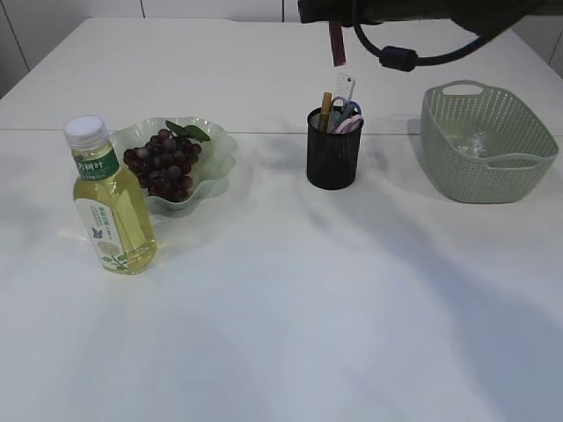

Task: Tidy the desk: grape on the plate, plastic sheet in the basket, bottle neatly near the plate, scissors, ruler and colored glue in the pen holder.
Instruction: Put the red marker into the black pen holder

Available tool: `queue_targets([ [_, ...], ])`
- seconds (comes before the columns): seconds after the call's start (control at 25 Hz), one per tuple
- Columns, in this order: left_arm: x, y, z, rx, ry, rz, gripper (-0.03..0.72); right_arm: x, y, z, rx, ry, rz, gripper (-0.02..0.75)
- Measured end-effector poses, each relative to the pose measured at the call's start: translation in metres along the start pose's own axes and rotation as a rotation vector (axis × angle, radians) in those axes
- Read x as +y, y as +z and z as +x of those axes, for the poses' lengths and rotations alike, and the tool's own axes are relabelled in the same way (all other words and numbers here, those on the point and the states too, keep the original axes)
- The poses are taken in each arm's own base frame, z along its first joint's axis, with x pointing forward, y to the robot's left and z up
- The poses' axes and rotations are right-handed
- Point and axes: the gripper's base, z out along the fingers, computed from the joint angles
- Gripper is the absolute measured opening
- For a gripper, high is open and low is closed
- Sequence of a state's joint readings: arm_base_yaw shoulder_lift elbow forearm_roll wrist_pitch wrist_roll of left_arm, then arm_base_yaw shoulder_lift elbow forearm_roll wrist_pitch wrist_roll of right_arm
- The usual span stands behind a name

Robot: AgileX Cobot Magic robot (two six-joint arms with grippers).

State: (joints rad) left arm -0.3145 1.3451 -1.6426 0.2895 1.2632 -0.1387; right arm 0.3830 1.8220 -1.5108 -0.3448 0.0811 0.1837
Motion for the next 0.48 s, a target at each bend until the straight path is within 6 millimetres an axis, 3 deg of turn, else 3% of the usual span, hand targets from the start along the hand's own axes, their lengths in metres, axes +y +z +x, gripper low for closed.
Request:
queue_targets([
  [0.48, -0.001, 0.004, -0.001, 0.009, 0.003, 0.0, 0.241, -0.018, 0.068, 0.034, -0.055, 0.011, 0.013, 0.089],
])
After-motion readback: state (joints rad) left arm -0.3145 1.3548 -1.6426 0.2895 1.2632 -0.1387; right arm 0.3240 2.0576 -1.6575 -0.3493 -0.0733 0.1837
